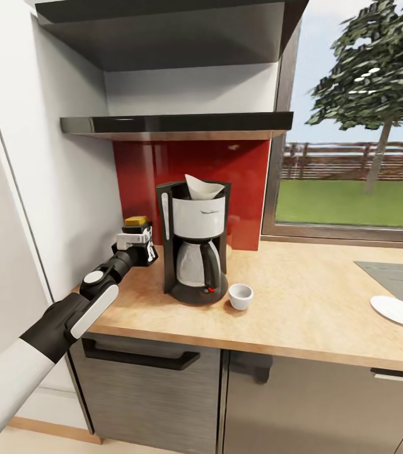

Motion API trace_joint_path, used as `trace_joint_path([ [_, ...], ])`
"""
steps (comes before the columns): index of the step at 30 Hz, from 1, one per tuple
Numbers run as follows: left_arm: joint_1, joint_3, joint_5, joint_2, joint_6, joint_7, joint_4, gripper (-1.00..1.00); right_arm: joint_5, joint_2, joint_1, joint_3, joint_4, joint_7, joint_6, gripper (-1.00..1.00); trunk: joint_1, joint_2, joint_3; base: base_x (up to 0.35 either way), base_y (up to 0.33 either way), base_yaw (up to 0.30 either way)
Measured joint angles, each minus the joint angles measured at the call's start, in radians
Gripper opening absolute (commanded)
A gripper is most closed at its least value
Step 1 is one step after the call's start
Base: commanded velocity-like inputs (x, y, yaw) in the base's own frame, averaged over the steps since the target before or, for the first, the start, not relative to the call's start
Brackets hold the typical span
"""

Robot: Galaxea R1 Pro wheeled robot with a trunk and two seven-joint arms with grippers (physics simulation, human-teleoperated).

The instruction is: Set up a coffee station on the kitchen countertop: keep the coffee maker on the countertop, move the bottle of coffee from the kitchen shelf to the counter next to the coffee maker, place a paper coffee filter on top of the coffee maker, put the saucer next to the coffee maker with the coffee cup on the saucer, and place the electric kettle next to the coffee maker.

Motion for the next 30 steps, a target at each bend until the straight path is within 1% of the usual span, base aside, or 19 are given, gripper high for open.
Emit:
trace_joint_path([
  [10,0.0,0.001,0.0,0.001,0.0,0.001,0.002,-1.0,0.0,0.0,0.0,0.001,0.0,0.0,0.0,1.0,0.0,0.0,0.0,0.0,-0.001,0.0],
  [18,0.0,0.001,0.001,0.001,0.0,0.002,0.002,-1.0,0.0,0.0,0.0,0.002,0.0,0.0,0.0,1.0,0.031,-0.056,-0.025,0.0,0.0,0.0],
  [21,0.0,0.001,0.0,0.002,0.0,0.002,0.003,-1.0,0.0,0.0,0.0,0.001,0.0,0.0,0.0,1.0,0.031,-0.056,-0.025,0.0,0.0,0.0],
  [30,0.0,0.001,0.001,0.002,0.0,0.002,0.002,-1.0,0.0,0.0,0.0,0.001,0.0,0.0,0.0,1.0,0.065,-0.119,-0.053,0.0,0.0,0.0],
])
